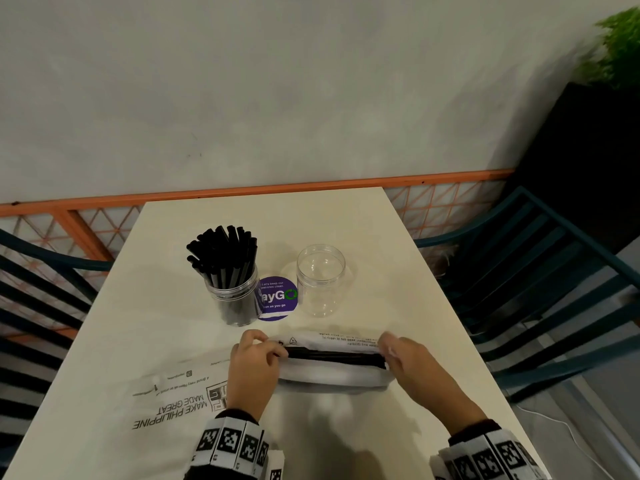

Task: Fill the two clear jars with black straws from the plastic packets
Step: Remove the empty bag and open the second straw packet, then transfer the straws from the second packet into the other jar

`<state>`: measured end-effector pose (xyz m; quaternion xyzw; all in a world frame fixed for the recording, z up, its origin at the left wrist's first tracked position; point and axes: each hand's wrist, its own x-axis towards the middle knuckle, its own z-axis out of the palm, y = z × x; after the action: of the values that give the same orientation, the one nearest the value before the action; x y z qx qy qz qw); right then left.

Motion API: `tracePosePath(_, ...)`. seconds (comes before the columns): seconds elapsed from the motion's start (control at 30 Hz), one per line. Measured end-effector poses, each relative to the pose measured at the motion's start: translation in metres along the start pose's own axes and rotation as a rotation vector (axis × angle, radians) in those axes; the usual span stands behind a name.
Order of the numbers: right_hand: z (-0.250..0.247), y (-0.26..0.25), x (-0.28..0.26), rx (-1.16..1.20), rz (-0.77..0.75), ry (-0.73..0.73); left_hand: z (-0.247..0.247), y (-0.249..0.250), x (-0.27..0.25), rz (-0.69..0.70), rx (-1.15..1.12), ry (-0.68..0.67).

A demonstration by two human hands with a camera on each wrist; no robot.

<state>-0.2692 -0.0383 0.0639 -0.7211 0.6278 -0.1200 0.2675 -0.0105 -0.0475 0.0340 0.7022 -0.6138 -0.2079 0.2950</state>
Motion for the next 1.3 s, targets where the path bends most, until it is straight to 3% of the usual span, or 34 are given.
tracePosePath(0.1, 0.002, -0.003, -0.001, -0.184, -0.077, -0.131, 0.002, 0.001, -0.001, -0.059, 0.025, 0.045)
tracePosePath(0.23, 0.003, -0.012, -0.003, -0.1, -0.034, -0.055, 0.0, 0.008, -0.003, -0.114, 0.032, 0.096)
tracePosePath(0.3, 0.001, -0.01, -0.002, -0.039, 0.009, 0.005, -0.005, 0.009, 0.0, -0.091, -0.024, 0.032)
tracePosePath(0.43, -0.003, 0.003, 0.007, 0.0, 0.107, 0.059, -0.018, 0.014, 0.001, -0.065, -0.204, -0.226)
tracePosePath(0.57, -0.002, -0.002, 0.01, -0.152, 0.215, 0.118, -0.018, 0.024, -0.002, 0.054, -0.145, -0.306)
tracePosePath(0.67, 0.001, -0.034, 0.016, -0.164, 0.02, 0.116, -0.014, 0.033, -0.005, 0.154, -0.143, -0.3)
tracePosePath(0.73, 0.011, -0.059, 0.023, -0.078, -0.194, 0.017, -0.014, 0.04, -0.005, 0.198, -0.169, -0.307)
tracePosePath(0.8, 0.023, -0.07, 0.03, -0.05, -0.298, -0.056, -0.016, 0.045, -0.004, 0.231, -0.188, -0.316)
tracePosePath(1.07, 0.03, -0.082, 0.04, -0.205, -0.332, -0.092, -0.021, 0.063, -0.013, 0.411, -0.243, -0.332)
tracePosePath(1.17, 0.021, -0.082, 0.041, -0.285, -0.377, 0.01, -0.038, 0.057, -0.007, 0.295, -0.473, -0.272)
tracePosePath(1.23, 0.013, -0.071, 0.039, -0.564, -0.41, 0.061, -0.051, 0.042, 0.0, 0.191, -0.483, -0.198)
tracePosePath(1.3, 0.013, -0.062, 0.049, -0.797, -0.362, 0.069, -0.061, 0.027, 0.003, 0.105, -0.448, -0.28)
